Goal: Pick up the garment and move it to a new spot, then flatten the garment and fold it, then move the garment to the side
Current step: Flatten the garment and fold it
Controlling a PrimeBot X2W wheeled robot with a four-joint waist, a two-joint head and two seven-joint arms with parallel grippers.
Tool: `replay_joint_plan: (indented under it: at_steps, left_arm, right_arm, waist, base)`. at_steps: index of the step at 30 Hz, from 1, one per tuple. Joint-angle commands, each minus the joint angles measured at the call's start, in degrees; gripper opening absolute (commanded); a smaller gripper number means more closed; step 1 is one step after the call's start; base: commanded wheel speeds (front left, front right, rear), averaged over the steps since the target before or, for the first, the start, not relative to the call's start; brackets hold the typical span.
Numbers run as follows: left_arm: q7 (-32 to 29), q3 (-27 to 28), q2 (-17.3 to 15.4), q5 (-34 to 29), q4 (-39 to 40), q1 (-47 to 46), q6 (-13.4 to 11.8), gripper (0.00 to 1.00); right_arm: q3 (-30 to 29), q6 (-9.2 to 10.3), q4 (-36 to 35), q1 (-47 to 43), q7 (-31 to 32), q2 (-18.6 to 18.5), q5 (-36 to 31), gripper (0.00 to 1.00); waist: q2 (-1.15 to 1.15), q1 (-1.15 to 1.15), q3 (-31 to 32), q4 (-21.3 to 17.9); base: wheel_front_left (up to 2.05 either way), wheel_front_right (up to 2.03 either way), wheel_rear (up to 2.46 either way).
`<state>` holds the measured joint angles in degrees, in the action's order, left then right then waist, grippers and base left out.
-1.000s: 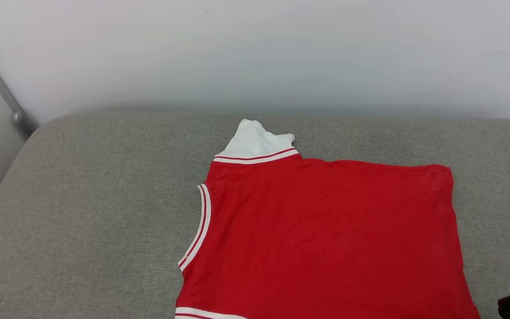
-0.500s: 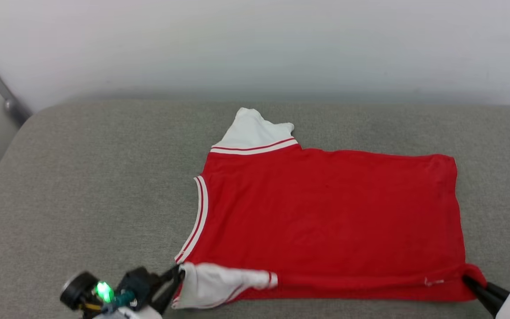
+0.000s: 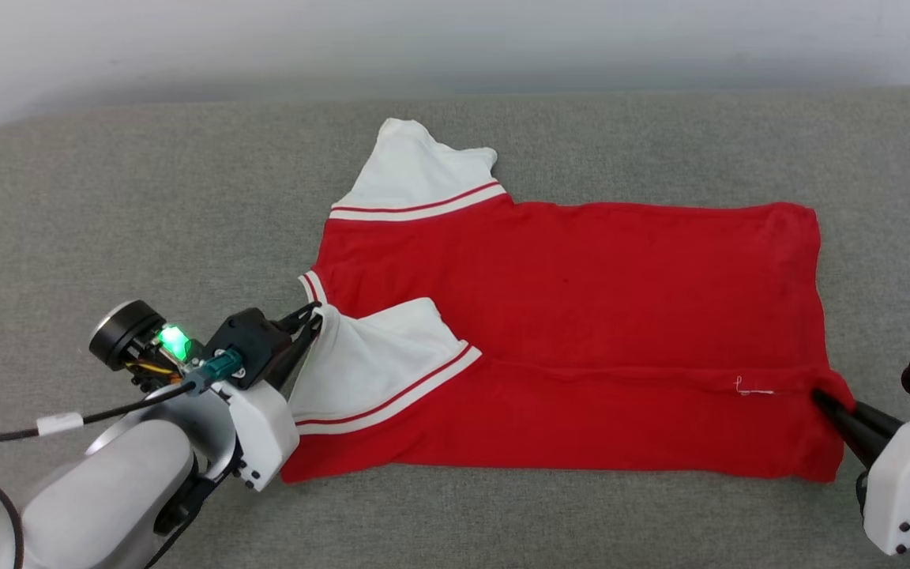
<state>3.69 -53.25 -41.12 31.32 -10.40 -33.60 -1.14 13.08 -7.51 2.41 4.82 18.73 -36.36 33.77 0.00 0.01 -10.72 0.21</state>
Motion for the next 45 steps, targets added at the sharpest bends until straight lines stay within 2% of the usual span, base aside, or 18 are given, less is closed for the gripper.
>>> replay_joint_plan:
  at_steps: [1,10,19,20,21,22,23,27,32,39,42,45]
  left_arm:
    - [-0.3,0.0,0.7,-0.4,-1.8,-2.0,0.8,0.0]
    - [1.2,-1.2,3.9,-0.2,-11.7,-5.8,4.5,0.0]
    - [3.6,-2.7,6.9,-0.4,-18.5,-6.8,6.0,0.0]
    - [4.0,-2.7,7.3,-0.3,-19.0,-7.0,6.1,0.04]
    - [4.4,-2.7,7.5,-0.2,-19.5,-7.2,6.1,0.35]
    - [5.1,-2.6,7.7,-0.7,-19.9,-7.9,6.0,1.0]
    - [5.6,-2.4,7.9,-0.6,-20.3,-8.3,5.9,1.0]
    - [6.6,-1.6,7.5,-0.6,-20.7,-9.8,5.8,1.0]
    - [1.8,-0.8,5.7,1.1,-18.3,-12.7,6.3,1.0]
    - [-16.8,0.0,3.5,9.7,-12.4,-15.4,7.2,1.0]
    - [-27.5,-1.3,2.6,14.4,-10.1,-16.1,7.8,1.0]
    - [-35.4,-3.0,2.0,17.9,-7.1,-16.9,8.2,1.0]
  right_arm:
    - [0.7,0.06,0.8,2.3,0.6,0.4,-0.2,0.0]
    - [4.8,0.06,7.7,9.2,2.3,0.4,-0.8,0.0]
    - [9.4,0.06,12.5,11.2,0.7,0.5,0.6,0.0]
    - [9.4,0.06,12.6,11.4,0.3,0.5,0.8,0.01]
    - [9.3,0.06,12.7,11.4,-0.2,0.5,0.9,0.22]
    - [9.1,0.06,12.6,11.5,-0.9,0.3,0.9,0.7]
    - [8.8,0.06,12.4,11.4,-1.7,0.1,0.8,1.0]
    - [7.7,0.06,11.5,9.8,-3.6,-0.1,0.5,1.0]
    - [6.1,0.06,10.0,7.7,-4.4,-0.3,0.3,1.0]
    - [3.8,0.06,7.6,5.2,-3.1,0.1,-0.4,1.0]
    - [3.0,0.06,7.0,4.8,-2.4,0.5,-1.0,1.0]
    - [2.8,0.06,6.2,4.6,-1.7,1.3,-1.6,1.0]
  waist:
    - [0.0,-0.01,-3.0,-1.0]
    - [0.0,-0.01,-7.8,-1.5]
    - [0.0,-0.01,-7.5,-0.6]
    - [0.0,-0.01,-7.0,-0.5]
    - [0.0,-0.01,-6.5,-0.3]
    - [0.0,-0.01,-5.8,-0.2]
    - [0.0,-0.01,-5.2,0.0]
    - [0.0,-0.01,-2.3,0.5]
    - [0.0,-0.01,0.3,1.1]
    - [0.0,-0.01,2.3,1.5]
    - [0.0,-0.01,2.7,1.5]
    - [0.0,-0.01,3.0,1.3]
  base:
    - [0.0,0.0,0.0]
    - [0.0,0.0,0.0]
    - [0.0,0.0,0.0]
    - [0.0,0.0,0.0]
    - [0.0,0.0,0.0]
    - [0.0,0.0,0.0]
    - [0.0,0.0,0.0]
    - [0.0,0.0,0.0]
    - [0.0,0.0,0.0]
    - [0.0,0.0,0.0]
    - [0.0,0.0,0.0]
    - [0.0,0.0,0.0]
